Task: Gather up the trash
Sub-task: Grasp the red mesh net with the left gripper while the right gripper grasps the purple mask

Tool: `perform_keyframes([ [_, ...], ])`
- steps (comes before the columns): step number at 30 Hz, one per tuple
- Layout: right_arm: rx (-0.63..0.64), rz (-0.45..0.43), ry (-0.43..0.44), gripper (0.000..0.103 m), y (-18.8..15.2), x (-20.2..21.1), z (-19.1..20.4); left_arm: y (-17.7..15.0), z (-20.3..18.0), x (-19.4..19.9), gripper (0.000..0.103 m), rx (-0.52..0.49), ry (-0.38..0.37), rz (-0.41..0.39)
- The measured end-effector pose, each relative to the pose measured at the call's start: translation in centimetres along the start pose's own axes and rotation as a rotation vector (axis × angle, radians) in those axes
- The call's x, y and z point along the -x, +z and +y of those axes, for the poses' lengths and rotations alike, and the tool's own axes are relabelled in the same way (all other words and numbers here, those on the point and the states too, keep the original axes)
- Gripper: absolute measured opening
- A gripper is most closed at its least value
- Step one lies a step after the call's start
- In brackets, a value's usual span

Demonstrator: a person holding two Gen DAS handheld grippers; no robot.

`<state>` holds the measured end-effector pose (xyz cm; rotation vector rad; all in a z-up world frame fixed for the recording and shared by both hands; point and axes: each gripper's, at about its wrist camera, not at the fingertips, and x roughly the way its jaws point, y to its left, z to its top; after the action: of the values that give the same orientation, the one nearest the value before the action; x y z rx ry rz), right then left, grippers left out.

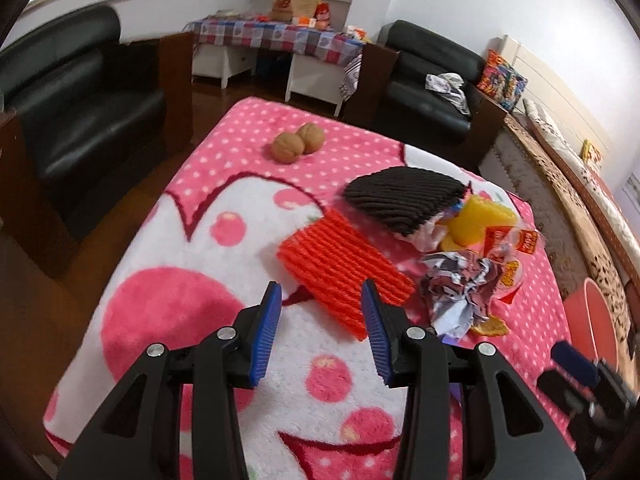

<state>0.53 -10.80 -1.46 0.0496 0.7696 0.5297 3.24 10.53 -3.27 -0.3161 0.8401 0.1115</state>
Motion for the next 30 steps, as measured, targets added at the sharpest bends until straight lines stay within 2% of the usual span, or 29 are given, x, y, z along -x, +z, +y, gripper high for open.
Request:
perform_keyframes([
  [5,0.037,0.037,0.031,0.055,-0.6,-1.0,1.0,0.4,0.1,-1.6,0.042,0.080,-0.028,0.053],
  [11,0.062,0.094,0.024,0.057,-1.5,-2.1,1.2,0.4,-0.6,-4.1,0.042,0.094,0.059,0.107],
  [18,0.077,0.146,0.003,0.057,-1.9,-4.1,1.1,0.0,-1.8,-4.1,0.041,0.056,0.095,0.075],
  [23,0.095,0.157,-0.003,0.057,-1.8,-5.1,1.2,-0.2,-2.2,-3.7,0.014,0.025,0.067,0.069],
  [26,0.104,0.164,-0.008,0.057,-1.8,-5.4,1.4,-0.3,-2.5,-3.4,0.011,0.013,0.063,0.064],
  [27,0.104,0.169,-0.010,0.053,-1.7,-5.6,1.3,-0.3,-2.6,-3.2,0.010,0.009,0.059,0.063],
  [28,0.107,0.173,-0.016,0.044,-1.7,-5.6,1.2,-0.4,-2.7,-3.0,0.010,0.004,0.053,0.063],
  [30,0.100,0.171,0.001,0.040,-1.7,-5.5,1.0,-0.5,-2.8,-2.5,0.010,-0.006,0.042,0.062],
])
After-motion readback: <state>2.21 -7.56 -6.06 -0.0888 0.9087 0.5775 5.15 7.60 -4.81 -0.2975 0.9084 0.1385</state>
